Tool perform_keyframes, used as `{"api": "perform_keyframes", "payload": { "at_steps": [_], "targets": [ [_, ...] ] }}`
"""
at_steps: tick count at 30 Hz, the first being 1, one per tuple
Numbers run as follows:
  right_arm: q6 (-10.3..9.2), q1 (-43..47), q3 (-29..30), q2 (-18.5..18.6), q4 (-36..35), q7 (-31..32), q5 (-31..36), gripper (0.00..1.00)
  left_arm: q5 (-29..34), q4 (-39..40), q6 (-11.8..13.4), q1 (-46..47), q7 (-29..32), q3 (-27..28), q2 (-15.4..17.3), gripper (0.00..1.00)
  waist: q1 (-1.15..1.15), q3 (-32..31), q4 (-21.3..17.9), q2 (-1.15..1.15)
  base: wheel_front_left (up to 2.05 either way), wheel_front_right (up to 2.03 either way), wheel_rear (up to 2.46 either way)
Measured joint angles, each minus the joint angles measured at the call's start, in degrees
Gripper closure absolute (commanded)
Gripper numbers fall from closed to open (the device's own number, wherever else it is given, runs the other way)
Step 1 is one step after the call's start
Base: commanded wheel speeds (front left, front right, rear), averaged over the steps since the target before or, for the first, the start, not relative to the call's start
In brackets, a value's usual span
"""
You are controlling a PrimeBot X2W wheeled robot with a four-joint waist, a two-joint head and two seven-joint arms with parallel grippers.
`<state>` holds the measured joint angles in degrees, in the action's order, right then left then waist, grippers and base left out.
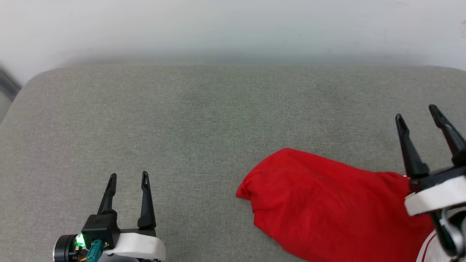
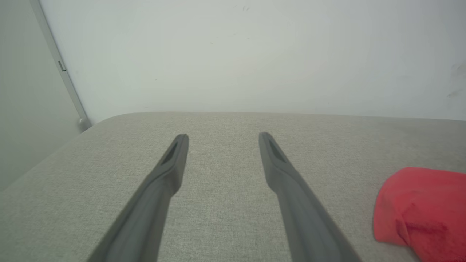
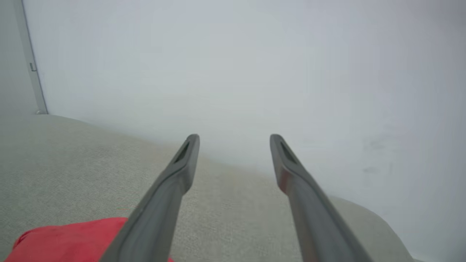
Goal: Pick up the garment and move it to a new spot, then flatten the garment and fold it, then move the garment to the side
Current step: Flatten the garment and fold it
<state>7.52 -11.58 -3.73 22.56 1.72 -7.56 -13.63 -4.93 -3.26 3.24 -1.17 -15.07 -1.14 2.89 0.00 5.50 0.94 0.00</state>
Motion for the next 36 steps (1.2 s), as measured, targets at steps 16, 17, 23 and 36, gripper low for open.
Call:
{"api": "perform_keyframes", "payload": {
  "at_steps": [16, 17, 23, 36],
  "targets": [
    [0.0, 11.98, 6.94, -17.55, -7.2, -7.47, 10.59, 0.0, 3.24, -6.48, -6.76, 13.04, -0.01, -2.67, 4.33, 0.0, 0.0, -0.38, -0.34, 0.0, 0.0, 0.0, 0.0],
    [0.0, 12.13, 6.9, -17.78, -7.72, -7.49, 10.67, 0.0, 3.28, -7.51, -7.35, 15.04, 0.01, -3.39, 4.82, 0.0, 0.0, -0.31, -0.66, 0.0, 0.0, 0.0, 0.0],
    [0.0, 12.86, 6.62, -18.73, -10.09, -7.53, 11.7, 0.0, 2.38, -12.41, -10.23, 27.76, 7.86, -9.28, 7.37, 0.0, 0.0, 0.77, -2.68, 0.0, 0.0, 0.0, 0.0],
    [0.0, 10.11, 5.77, -19.31, -12.04, -7.53, 13.15, 0.0, -24.59, -15.24, -10.65, 53.33, 37.87, -41.23, 16.11, 0.0, 0.0, 7.22, -6.41, 0.0, 0.0, 0.0, 0.0]
  ]
}}
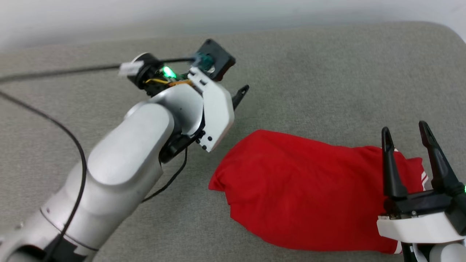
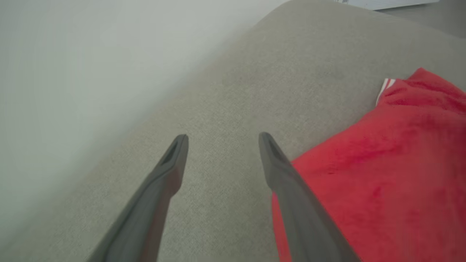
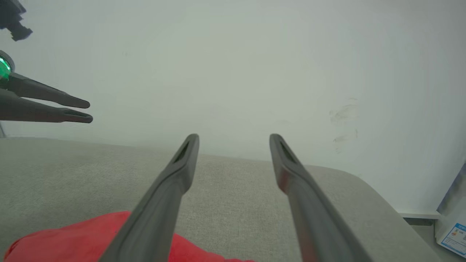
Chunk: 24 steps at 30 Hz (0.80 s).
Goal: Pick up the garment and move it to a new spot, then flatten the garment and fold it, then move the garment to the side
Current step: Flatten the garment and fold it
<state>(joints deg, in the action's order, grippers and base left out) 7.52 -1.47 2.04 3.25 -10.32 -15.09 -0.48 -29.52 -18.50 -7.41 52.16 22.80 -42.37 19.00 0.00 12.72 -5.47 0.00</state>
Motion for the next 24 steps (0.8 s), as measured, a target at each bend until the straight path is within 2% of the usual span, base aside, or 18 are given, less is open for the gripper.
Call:
{"api": "perform_keyframes", "payload": {
  "at_steps": [8, 13, 17, 24],
  "targets": [
    [0.0, -3.27, -0.41, -0.09, 0.13, 0.0, 0.05, 0.0, -15.52, 3.46, 0.0, 11.24, 18.5, -18.92, 5.59, 0.0, 0.0, 4.61, -2.36, 0.0, 0.0, 0.0, 0.0],
    [0.0, -4.72, -1.01, -0.14, 0.34, 0.0, 0.07, 0.0, -20.07, 4.95, 0.0, 14.79, 25.28, -28.85, 7.48, 0.0, 0.0, 7.25, -3.72, 0.0, 0.0, 0.0, 0.0],
    [0.0, -5.98, -1.85, -0.19, 0.77, 0.0, 0.07, 0.0, -20.91, 5.72, 0.0, 15.03, 28.15, -30.77, 7.93, 0.0, 0.0, 9.23, -4.86, 0.0, 0.0, 0.0, 0.0],
    [0.0, -7.9, -2.77, -0.23, 1.37, 0.0, 0.0, 0.0, -15.29, 10.67, 0.1, 10.4, 36.66, -29.65, 9.34, 0.0, 0.0, 12.2, -6.78, 0.0, 0.0, 0.0, 0.0]
  ]
}}
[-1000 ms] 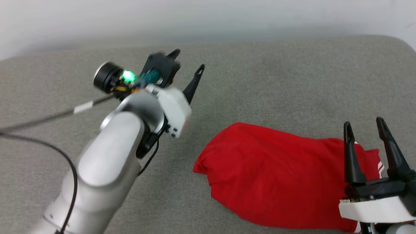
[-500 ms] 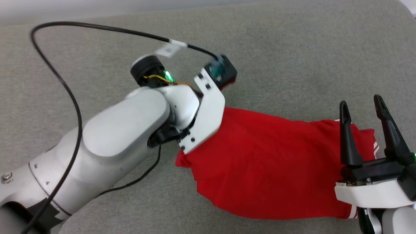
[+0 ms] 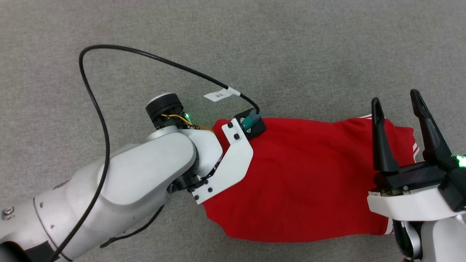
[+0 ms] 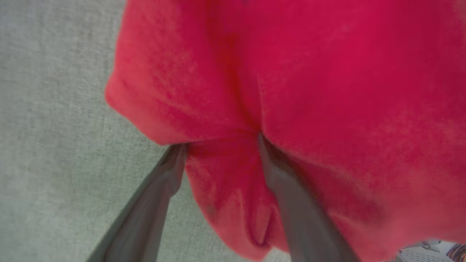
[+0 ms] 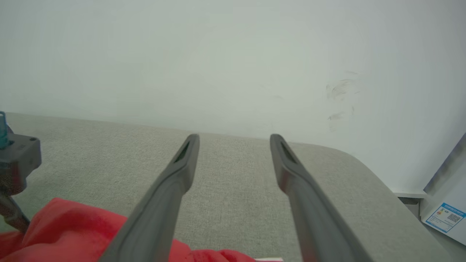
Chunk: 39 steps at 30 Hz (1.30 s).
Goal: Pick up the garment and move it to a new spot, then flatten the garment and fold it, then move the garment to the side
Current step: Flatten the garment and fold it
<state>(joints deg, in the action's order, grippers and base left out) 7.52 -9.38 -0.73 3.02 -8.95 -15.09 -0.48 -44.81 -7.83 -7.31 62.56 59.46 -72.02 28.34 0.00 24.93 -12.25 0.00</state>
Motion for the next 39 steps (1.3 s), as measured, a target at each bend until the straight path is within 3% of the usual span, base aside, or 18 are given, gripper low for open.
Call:
{"api": "perform_keyframes", "payload": {
  "at_steps": [3, 4, 5, 6, 15, 19, 23, 28, 35, 39],
  "targets": [
    [0.0, -0.16, -0.12, -0.01, 0.32, 0.0, -0.05, 0.0, 0.94, 1.08, 0.08, -0.24, 0.08, 0.2, 0.48, 0.0, 0.0, 0.63, -0.24, 0.0, 0.0, 0.0, 0.0],
    [0.0, -0.25, -0.15, -0.01, 0.51, 0.01, -0.04, 0.0, 1.33, 1.22, 0.07, -0.32, 0.02, 0.21, 0.54, 0.52, 0.0, 0.64, -0.13, 0.0, 0.0, 0.0, 0.0],
    [0.0, -0.3, -0.15, -0.01, 0.58, 0.0, -0.02, 0.0, 1.76, 1.27, 0.07, -0.34, -0.3, 0.11, 0.57, 0.86, 0.0, 0.59, 0.01, 0.0, 0.0, 0.0, 0.0],
    [0.0, -0.3, -0.09, 0.0, 0.74, 0.0, 0.04, 0.0, 1.87, 1.14, 0.04, -0.34, -1.2, -0.04, 0.55, 1.0, 0.0, 0.48, 0.22, 0.0, 0.0, 0.0, 0.0],
    [0.0, 1.02, 0.55, -0.03, 1.16, 0.0, 1.08, 0.0, 0.67, -2.35, -0.18, 1.32, -15.11, -1.46, 0.64, 1.0, 0.0, -3.58, 3.48, 0.0, 0.0, 0.0, 0.0],
    [0.0, 3.13, 1.64, -0.03, 1.38, 0.0, 1.18, 0.0, -2.86, -3.41, -0.19, 2.14, -22.73, -0.69, 3.52, 1.0, 0.0, -6.57, 5.74, 0.0, 0.0, 0.0, 0.0],
    [0.0, 4.91, 1.92, -0.03, 1.46, 0.0, 1.14, 0.0, -4.77, -3.65, -0.13, 1.82, -27.0, 2.01, 8.4, 1.0, 0.0, -9.32, 8.57, 0.0, 0.0, 0.0, 0.0],
    [0.0, 6.39, 2.12, -0.04, 1.44, 0.0, 1.14, 0.0, -7.1, -1.23, 2.97, -1.65, -29.6, 4.65, 15.19, 1.0, 0.0, -12.24, 11.92, 0.0, 0.0, 0.0, 0.0],
    [0.0, 7.57, 2.49, -0.04, 1.16, 0.0, 1.14, 0.0, -10.99, 3.45, 9.74, -10.43, -32.53, 6.65, 25.62, 1.0, 0.01, -14.44, 14.87, 0.0, 0.0, 0.0, 0.0],
    [0.0, 7.99, 2.63, -0.04, 1.44, 0.0, 1.16, 0.0, -16.4, 4.59, 13.99, -20.6, -35.15, 5.64, 28.67, 1.0, 0.01, -13.9, 14.96, 0.0, 0.0, 0.0, 0.0]
  ]
}}
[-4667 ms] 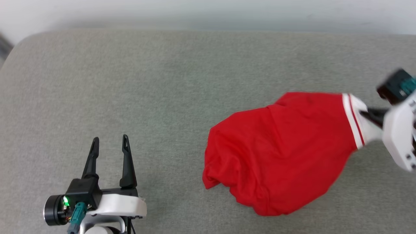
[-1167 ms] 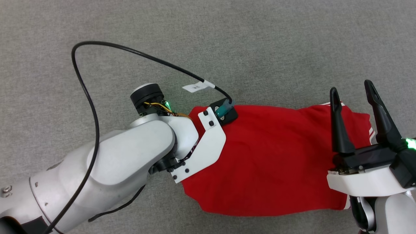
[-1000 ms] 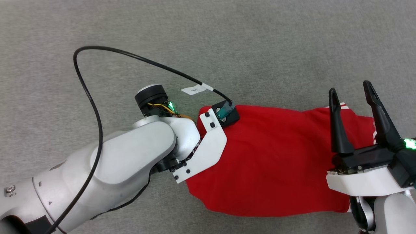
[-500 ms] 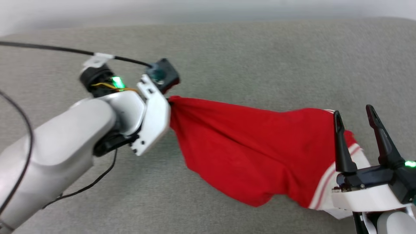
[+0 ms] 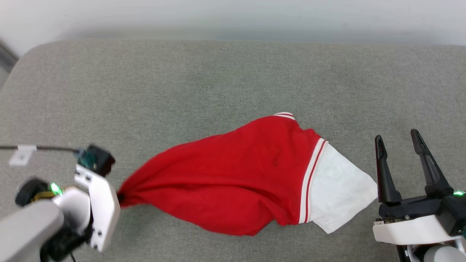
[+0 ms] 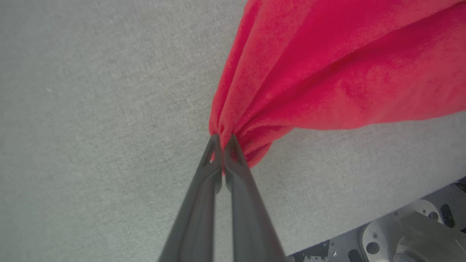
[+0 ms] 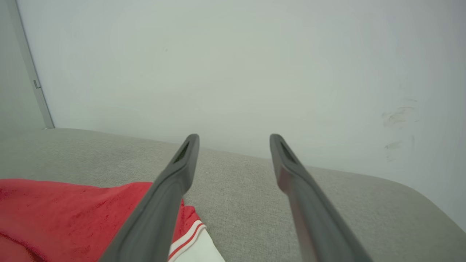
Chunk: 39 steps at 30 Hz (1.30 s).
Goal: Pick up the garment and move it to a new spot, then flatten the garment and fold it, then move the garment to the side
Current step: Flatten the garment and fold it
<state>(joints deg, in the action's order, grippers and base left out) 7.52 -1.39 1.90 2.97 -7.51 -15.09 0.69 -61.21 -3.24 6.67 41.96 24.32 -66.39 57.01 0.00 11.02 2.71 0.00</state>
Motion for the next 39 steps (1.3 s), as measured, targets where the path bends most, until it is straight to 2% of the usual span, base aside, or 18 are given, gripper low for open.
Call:
{"api": "perform_keyframes", "payload": {
  "at_steps": [8, 10, 13, 20, 24, 27, 31, 37, 39],
  "targets": [
    [0.0, 0.09, 0.47, 0.01, 0.9, 0.0, 0.76, 0.0, -4.53, -2.53, -0.24, -8.2, -0.36, -3.05, -3.08, 1.0, 0.0, 0.65, -0.9, 0.0, 0.0, 0.0, 0.0],
    [0.0, 0.13, 0.54, 0.01, 1.04, 0.0, 0.78, 0.0, -4.67, -3.31, -0.47, -8.2, -0.58, -2.93, -3.35, 0.0, 0.0, 0.53, -0.96, 0.0, 0.0, 0.0, 0.0],
    [0.0, 0.21, 0.8, 0.0, 1.32, 0.0, 0.89, 0.0, -3.28, -3.66, -0.64, -7.16, -1.41, -2.47, -3.16, 0.0, 0.0, 0.12, -0.87, 0.0, 0.0, 0.0, 0.0],
    [0.0, 0.3, 1.34, 0.01, 1.34, 0.0, 0.69, 0.0, -0.7, 0.14, -0.94, 0.2, -1.78, 1.24, -0.35, 0.0, 0.0, -0.94, -0.59, 0.0, 0.0, 0.0, 0.0],
    [0.0, 0.28, 1.08, 0.01, 1.26, 0.0, 0.24, 0.0, 2.1, 2.0, -0.97, 6.61, -1.68, 3.61, -0.67, 0.0, 0.0, -0.83, -0.94, 0.0, 0.0, 0.0, 0.0],
    [0.0, -0.07, 0.44, 0.0, 1.2, 0.0, 0.05, 0.0, 4.47, 2.77, -1.69, 11.73, -0.34, 4.44, -2.61, 0.0, 0.0, -0.27, -1.49, 0.0, 0.0, 0.0, 0.0],
    [0.0, -1.52, -0.29, 0.0, 0.88, 0.0, 0.05, 0.0, 6.22, 1.89, -3.81, 18.42, 3.22, 4.5, -7.0, 0.0, 0.0, 1.15, -2.65, 0.0, 0.0, 0.0, 0.0],
    [0.0, -3.22, -1.16, 0.0, 0.54, 0.0, 0.05, 0.0, 6.42, -3.26, -8.54, 25.74, 10.67, 2.31, -14.1, 0.0, -0.01, 3.99, -5.06, 0.0, 0.0, 0.0, 0.0],
    [0.0, -3.65, -1.29, 0.0, 0.47, 0.0, 0.02, 0.0, 4.8, -5.0, -9.73, 26.91, 13.51, 1.67, -16.34, 0.0, -0.01, 5.06, -5.95, 0.0, 0.0, 0.0, 0.0]
  ]
}}
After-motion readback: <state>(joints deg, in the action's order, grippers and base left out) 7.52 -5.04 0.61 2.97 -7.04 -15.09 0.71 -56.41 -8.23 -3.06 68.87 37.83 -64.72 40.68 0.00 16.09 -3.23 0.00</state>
